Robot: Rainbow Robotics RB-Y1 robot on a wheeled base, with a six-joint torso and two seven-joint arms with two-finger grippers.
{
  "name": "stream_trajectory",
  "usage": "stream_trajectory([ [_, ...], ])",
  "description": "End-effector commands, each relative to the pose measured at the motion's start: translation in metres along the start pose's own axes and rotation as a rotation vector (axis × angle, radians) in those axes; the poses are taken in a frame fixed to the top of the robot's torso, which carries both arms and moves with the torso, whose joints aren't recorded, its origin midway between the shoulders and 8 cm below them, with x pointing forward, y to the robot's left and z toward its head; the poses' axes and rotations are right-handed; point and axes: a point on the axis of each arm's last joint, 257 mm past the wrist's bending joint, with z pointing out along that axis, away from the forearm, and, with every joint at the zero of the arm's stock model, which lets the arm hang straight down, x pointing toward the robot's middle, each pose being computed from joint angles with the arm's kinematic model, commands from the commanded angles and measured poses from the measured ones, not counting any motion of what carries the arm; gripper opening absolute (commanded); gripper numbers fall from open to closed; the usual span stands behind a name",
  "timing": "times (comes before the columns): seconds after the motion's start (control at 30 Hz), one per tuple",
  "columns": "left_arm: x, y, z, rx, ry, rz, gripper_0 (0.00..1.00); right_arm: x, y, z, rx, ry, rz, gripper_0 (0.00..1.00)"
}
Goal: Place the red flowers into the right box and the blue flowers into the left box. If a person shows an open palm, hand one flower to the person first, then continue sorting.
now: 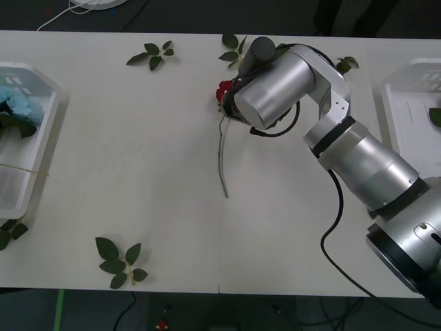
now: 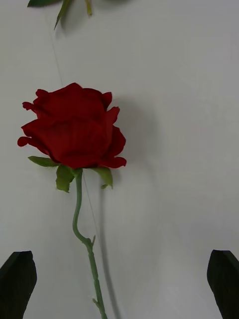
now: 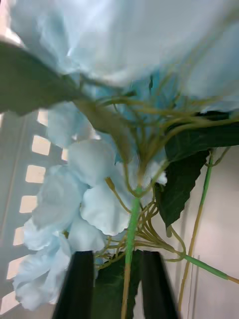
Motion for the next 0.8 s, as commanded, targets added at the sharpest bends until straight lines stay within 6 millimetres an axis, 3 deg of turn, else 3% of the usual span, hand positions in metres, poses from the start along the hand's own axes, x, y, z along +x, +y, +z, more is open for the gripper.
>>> stream_trajectory([
  [0.03,-0.001,0.007,-0.001,-0.029,-0.021,0.095,1.00,-0.013,0.048,0.001,-0.033,-0.065,-0.028,1.00],
  [0.57,-0.010,0.011,-0.005,-0.032,-0.045,0.093,1.00,0.008,0.062,0.043,-0.003,-0.095,-0.091,1.00],
  [0.8,-0.040,-0.001,-0.022,0.047,-0.067,0.032,1.00,0.012,0.058,0.058,0.019,-0.117,-0.127,1.00],
])
